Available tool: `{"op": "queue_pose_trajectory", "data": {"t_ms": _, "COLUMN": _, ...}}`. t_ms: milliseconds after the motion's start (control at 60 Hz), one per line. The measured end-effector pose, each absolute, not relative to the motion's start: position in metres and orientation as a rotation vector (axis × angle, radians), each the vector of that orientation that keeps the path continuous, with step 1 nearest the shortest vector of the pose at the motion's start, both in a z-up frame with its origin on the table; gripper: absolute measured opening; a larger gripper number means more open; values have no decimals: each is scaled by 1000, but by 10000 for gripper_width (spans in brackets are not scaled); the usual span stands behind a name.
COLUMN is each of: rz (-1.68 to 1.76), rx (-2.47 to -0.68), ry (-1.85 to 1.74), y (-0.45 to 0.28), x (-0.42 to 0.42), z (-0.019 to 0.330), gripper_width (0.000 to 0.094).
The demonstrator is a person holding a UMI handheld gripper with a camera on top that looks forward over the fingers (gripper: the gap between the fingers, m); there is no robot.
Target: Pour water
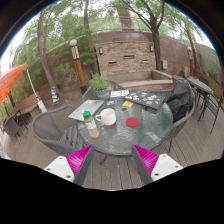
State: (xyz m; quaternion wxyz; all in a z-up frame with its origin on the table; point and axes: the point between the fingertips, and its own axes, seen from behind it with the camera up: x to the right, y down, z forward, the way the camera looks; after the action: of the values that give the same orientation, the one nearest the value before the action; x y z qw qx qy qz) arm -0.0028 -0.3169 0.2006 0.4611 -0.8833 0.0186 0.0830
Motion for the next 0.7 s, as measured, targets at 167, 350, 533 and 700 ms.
{"op": "queue_pose_trajectory", "data": {"t_ms": 167, "rz": 109, "rx": -2102, "ry": 94, "y": -319, "x": 6, "z": 215, "gripper_width": 835}}
{"op": "queue_pose_trajectory", "data": {"t_ms": 350, "rz": 34, "rx": -2024, "ry": 15, "y": -293, "x": -24, "z": 204, "gripper_width": 834}}
{"op": "queue_pose_trajectory", "data": {"t_ms": 533, "rz": -9, "rx": -1898, "ry": -71, "y": -213, "x": -70, "z": 161, "gripper_width": 828}}
{"op": "queue_pose_trajectory", "data": {"t_ms": 700, "rz": 18, "rx": -1856, "ry": -55, "y": -120, "x": -100, "z": 86, "gripper_width": 829}}
